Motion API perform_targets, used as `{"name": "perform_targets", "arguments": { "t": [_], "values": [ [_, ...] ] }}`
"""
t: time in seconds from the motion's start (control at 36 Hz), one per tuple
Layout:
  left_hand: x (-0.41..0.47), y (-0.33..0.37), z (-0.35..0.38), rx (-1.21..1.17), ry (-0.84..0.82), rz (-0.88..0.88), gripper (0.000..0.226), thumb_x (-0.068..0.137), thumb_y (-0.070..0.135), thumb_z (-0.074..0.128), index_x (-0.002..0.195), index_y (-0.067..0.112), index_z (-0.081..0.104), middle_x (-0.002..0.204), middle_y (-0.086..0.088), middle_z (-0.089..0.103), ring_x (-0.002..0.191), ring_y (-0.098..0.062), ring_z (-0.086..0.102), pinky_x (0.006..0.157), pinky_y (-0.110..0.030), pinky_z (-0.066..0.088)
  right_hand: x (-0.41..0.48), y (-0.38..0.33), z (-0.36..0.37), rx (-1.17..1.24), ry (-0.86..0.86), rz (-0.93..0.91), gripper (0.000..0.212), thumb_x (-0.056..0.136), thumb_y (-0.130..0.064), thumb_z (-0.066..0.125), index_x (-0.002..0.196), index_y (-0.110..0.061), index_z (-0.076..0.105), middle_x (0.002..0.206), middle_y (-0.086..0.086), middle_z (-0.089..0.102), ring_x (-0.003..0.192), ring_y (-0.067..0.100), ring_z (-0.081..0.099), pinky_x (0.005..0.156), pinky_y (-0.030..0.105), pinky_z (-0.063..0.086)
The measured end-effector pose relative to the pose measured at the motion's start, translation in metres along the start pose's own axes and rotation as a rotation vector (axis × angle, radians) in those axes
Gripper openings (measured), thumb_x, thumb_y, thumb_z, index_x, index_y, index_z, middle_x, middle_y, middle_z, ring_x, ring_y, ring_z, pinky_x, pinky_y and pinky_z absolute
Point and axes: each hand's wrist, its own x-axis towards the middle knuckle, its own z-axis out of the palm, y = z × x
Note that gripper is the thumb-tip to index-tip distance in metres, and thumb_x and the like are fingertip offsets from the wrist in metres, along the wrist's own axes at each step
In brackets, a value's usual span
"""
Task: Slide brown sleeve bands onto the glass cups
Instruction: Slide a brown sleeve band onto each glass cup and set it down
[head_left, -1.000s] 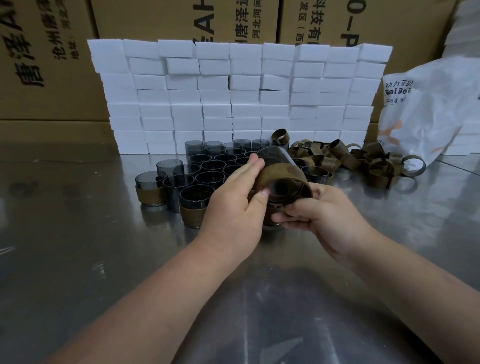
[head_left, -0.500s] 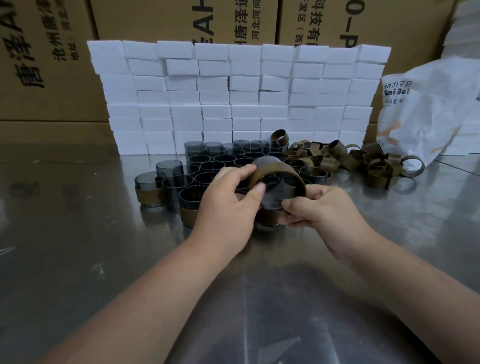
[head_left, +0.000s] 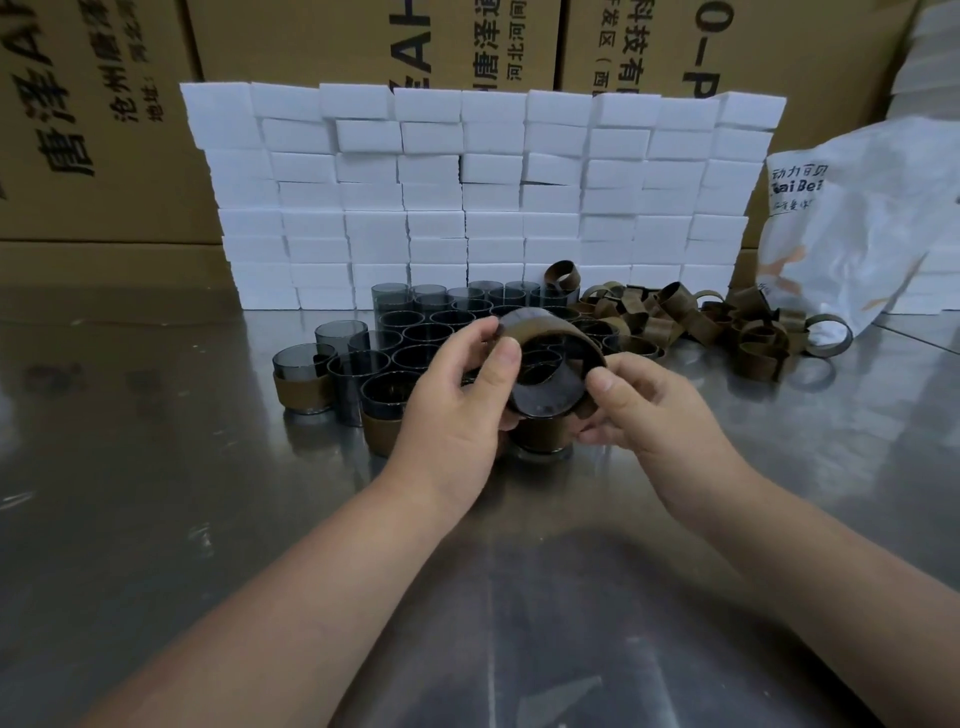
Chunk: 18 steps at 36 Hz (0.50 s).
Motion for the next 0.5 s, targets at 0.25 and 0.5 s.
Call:
{"name": "perform_targets", "arguments": {
  "t": [0.25, 0.5],
  "values": [
    [-0.002, 0.001, 0.002, -0.140, -0.032, -0.104, 0.081, 0.068, 0.052, 0.061, 0.136, 0.012, 0.043, 0.118, -0.001, 0.061, 0.107, -0.018, 0.059, 0.061, -0.017, 0.049, 0.002, -0.003, 0.000, 0.254, -0.049, 0.132, 0.112, 0.037, -0.070, 0.077, 0.128, -0.010, 0.052, 0.121, 0.010, 0.062, 0.098, 0.026, 0.064, 0.084, 0.048, 0.051],
    [0.001, -0.002, -0.001, -0.206, -0.174, -0.204, 0.065, 0.075, 0.042, 0.050, 0.137, 0.024, 0.043, 0.127, 0.001, 0.059, 0.116, -0.017, 0.055, 0.074, -0.027, 0.048, -0.002, -0.010, -0.005, 0.302, -0.128, 0.061, 0.081, 0.062, -0.035, 0.076, 0.131, -0.004, 0.048, 0.119, 0.010, 0.063, 0.102, 0.019, 0.063, 0.074, 0.028, 0.055]
  ]
}}
